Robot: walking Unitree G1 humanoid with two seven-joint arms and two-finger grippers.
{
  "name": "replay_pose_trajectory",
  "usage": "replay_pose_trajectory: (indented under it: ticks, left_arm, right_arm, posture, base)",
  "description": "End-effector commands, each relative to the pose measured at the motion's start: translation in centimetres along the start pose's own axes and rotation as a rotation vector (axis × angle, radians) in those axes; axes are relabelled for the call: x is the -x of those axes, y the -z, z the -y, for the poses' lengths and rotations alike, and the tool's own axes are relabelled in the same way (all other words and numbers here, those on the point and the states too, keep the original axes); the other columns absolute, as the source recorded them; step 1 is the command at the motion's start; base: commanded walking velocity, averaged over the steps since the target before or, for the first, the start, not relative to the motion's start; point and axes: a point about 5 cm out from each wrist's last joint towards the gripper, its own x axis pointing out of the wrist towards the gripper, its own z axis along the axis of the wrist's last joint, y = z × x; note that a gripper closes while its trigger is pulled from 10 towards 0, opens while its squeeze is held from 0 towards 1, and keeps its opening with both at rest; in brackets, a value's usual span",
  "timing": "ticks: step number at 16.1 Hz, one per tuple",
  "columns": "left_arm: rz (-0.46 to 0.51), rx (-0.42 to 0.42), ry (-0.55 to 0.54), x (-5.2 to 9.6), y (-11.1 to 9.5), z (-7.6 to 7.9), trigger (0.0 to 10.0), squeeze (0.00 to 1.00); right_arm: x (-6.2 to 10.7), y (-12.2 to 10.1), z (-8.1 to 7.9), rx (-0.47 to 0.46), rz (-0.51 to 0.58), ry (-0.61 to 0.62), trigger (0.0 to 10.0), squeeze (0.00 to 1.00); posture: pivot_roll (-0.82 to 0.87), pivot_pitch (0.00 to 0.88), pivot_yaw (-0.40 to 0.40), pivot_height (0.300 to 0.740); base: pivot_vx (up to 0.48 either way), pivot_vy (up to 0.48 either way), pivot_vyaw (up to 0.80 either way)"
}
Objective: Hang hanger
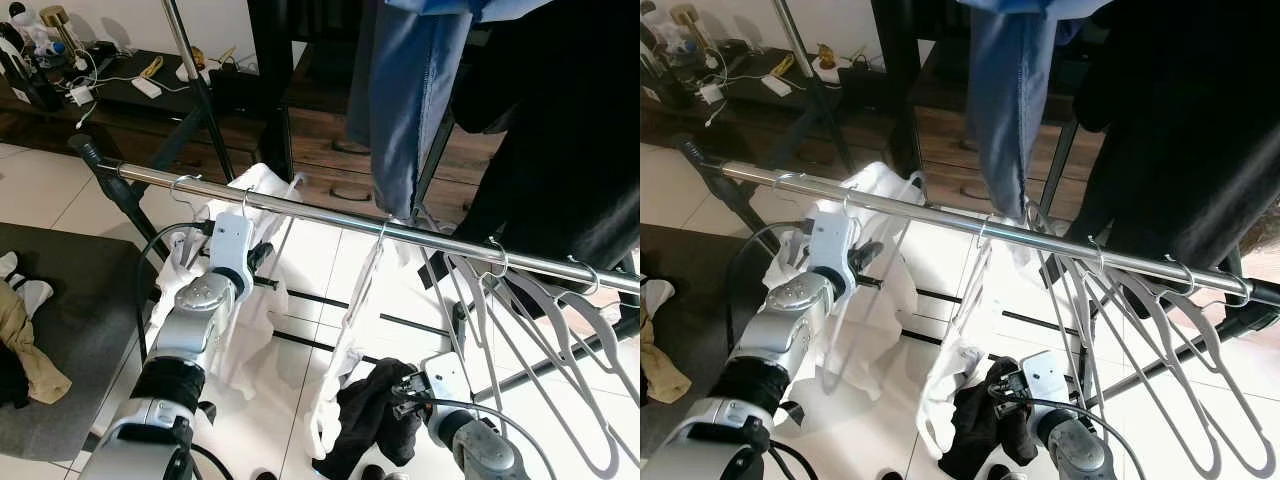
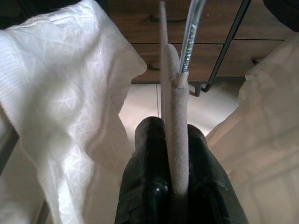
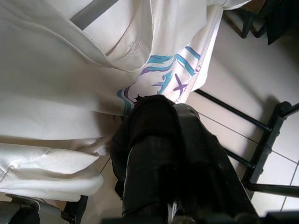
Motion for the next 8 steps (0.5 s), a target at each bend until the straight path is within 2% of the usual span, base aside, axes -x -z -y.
replay_pose_trajectory:
  ticks: [1,4,7,8]
  left_arm:
    - [-0.054,-0.013,-0.013,0.5,1.5,-0.1,0.0,0.00]
    - [0.008,-0.013,-0.014,1.4,0.9,-0.2,0.0,0.00]
    - [0.058,0.004,-0.004,3.0,0.9,-0.2,0.0,0.00]
    - [0.069,0.001,0.002,4.0,1.1,0.0,0.0,0.00]
  right_arm:
    - [0.1,0.7,-0.2,-0.013,-0.025,0.001,10.0,0.00]
    - [-0.2,0.6,-0.1,-0.015,-0.023,0.009,10.0,0.00]
    - [-0.5,0.5,0.1,-0.016,-0.023,0.024,10.0,0.00]
    - [-0.7,0.5,0.3,-0.015,-0.022,0.031,10.0,0.00]
  posture:
    - [0.02,0.251,-0.013,0.740]
    - [0.02,0.231,-0.011,0.740]
    - [0.03,0.211,-0.012,0.740]
    - [0.04,0.206,-0.013,0.740]
  base:
    - [0.000,0.000,0.00]
    - [0.000,0.000,0.00]
    - [0.000,0.000,0.00]
    - [0.000,0.000,0.00]
